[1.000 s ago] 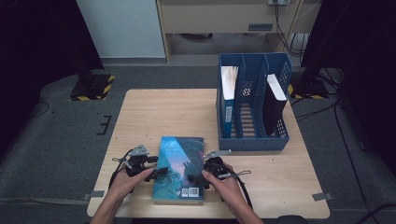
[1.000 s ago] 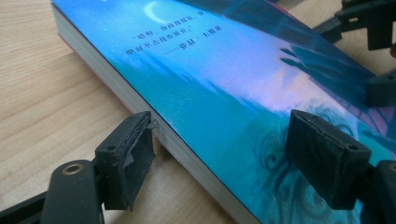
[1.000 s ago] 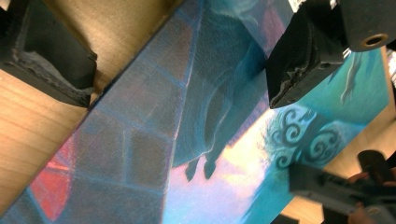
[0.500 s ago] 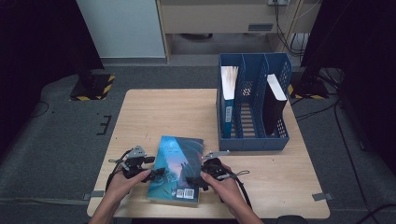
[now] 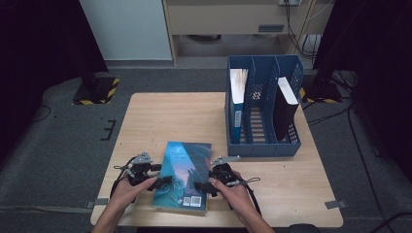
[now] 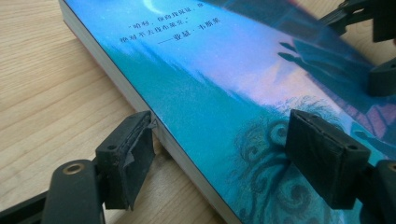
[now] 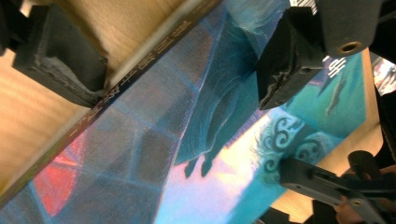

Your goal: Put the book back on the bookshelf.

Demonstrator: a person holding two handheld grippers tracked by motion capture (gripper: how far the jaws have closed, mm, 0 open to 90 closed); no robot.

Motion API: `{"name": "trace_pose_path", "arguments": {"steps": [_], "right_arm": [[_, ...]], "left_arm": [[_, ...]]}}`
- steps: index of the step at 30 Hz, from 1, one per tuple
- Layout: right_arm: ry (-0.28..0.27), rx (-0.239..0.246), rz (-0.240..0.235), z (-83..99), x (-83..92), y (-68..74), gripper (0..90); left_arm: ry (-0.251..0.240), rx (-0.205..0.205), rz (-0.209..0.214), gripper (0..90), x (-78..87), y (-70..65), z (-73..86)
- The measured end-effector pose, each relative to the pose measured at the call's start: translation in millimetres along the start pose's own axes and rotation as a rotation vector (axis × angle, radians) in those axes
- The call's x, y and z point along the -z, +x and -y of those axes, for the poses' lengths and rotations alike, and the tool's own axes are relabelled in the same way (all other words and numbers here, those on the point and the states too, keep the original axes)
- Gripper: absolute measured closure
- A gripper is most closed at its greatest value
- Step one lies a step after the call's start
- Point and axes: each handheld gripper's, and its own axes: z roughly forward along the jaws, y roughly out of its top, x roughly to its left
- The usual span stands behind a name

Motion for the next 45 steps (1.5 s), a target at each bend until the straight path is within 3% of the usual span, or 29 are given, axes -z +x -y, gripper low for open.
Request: {"name": "trace_pose_path", "arguments": {"steps": [6,11,16,26,37,45], "right_arm": [[-0.025,0.018,-0.018,-7.6,2.7,6.9,19.4],[-0.027,0.013,-0.047,-15.2,-7.7,8.7,20.3],[-0.009,0.011,-0.049,-14.8,-13.5,7.1,19.9],[0.010,0.027,-0.045,-16.9,-16.2,8.4,16.7],[0.005,0.046,-0.054,-15.9,-16.5,7.6,15.6],[0.004,0.034,-0.058,-16.0,-16.6,7.7,14.7]], "left_arm": [[0.001,0.018,-0.004,23.4,3.4,4.5,1.5],[-0.003,0.026,0.000,23.4,3.7,5.4,2.1],[0.000,0.029,0.001,22.6,2.6,5.2,2.3],[0.011,0.059,0.026,12.1,-3.7,6.7,2.5],[0.022,0.074,0.040,6.7,-8.7,7.5,0.9],[0.033,0.073,0.037,5.5,-9.1,6.8,-0.8]]}}
